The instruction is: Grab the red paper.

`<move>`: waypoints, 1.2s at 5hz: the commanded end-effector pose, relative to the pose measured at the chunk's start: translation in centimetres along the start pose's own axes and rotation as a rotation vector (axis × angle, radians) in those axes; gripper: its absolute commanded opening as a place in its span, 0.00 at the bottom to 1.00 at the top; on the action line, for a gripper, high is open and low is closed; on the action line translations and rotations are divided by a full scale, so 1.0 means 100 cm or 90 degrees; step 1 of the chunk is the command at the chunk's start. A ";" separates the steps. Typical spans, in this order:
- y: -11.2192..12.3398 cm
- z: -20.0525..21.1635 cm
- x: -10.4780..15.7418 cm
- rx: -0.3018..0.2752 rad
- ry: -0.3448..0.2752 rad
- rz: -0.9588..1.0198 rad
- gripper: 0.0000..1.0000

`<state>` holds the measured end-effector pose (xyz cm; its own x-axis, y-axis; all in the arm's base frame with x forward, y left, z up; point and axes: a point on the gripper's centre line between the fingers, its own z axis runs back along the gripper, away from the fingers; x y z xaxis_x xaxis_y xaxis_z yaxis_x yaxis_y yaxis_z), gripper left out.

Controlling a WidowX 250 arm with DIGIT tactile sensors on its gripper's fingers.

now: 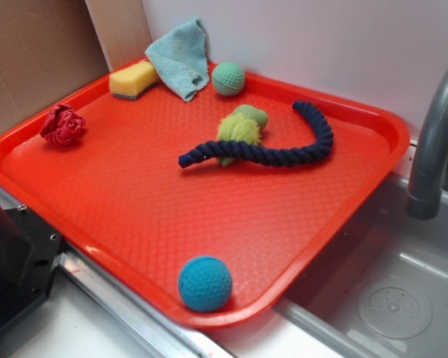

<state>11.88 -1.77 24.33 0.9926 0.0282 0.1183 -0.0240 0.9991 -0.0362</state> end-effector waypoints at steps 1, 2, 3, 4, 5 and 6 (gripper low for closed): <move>0.000 0.000 0.000 0.000 0.000 0.000 1.00; 0.051 -0.053 0.038 0.057 0.004 0.154 1.00; 0.089 -0.102 0.041 0.077 0.008 0.262 1.00; 0.116 -0.138 0.038 0.118 -0.006 0.334 1.00; 0.140 -0.155 0.025 0.151 -0.039 0.363 1.00; 0.160 -0.171 0.015 0.182 -0.055 0.381 1.00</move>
<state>15.34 12.70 6.29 0.7972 0.5656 0.2112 -0.5979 0.7880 0.1466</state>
